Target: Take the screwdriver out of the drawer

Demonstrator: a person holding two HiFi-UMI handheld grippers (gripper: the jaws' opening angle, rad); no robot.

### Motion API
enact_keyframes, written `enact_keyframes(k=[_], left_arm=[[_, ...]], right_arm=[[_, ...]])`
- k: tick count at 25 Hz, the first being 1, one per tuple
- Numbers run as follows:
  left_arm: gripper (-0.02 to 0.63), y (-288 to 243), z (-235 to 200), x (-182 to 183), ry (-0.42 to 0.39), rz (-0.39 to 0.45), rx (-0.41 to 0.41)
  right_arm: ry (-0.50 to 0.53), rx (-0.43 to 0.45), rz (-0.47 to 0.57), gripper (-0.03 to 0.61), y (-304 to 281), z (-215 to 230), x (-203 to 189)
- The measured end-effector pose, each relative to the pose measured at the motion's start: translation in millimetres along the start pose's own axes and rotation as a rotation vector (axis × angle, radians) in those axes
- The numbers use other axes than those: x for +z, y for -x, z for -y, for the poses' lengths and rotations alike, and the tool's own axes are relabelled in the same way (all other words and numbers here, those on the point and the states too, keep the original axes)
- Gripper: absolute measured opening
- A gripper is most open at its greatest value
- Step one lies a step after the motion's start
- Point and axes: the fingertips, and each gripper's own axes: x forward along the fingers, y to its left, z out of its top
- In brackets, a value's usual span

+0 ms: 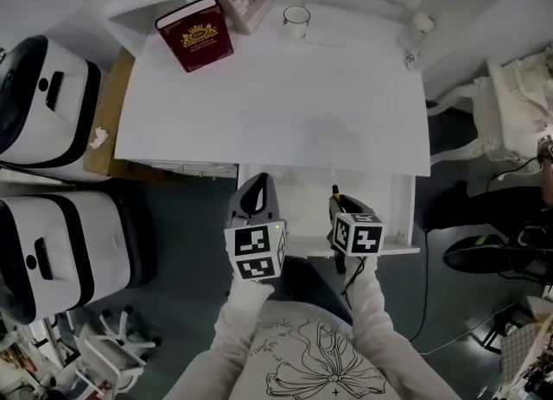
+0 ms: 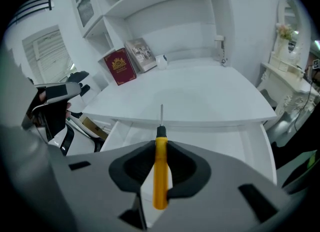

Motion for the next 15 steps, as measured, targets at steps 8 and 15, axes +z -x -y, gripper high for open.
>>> enact_keyframes(k=[8, 15], left_arm=[[0.008, 20, 8, 45, -0.006, 0.093, 0.005], [0.008, 47, 17, 92, -0.03, 0.204, -0.005]], right_arm=[[0.02, -0.007, 0.164, 0.071, 46, -10, 59], [0.055, -0.006, 0.348, 0.072, 101, -24, 112]])
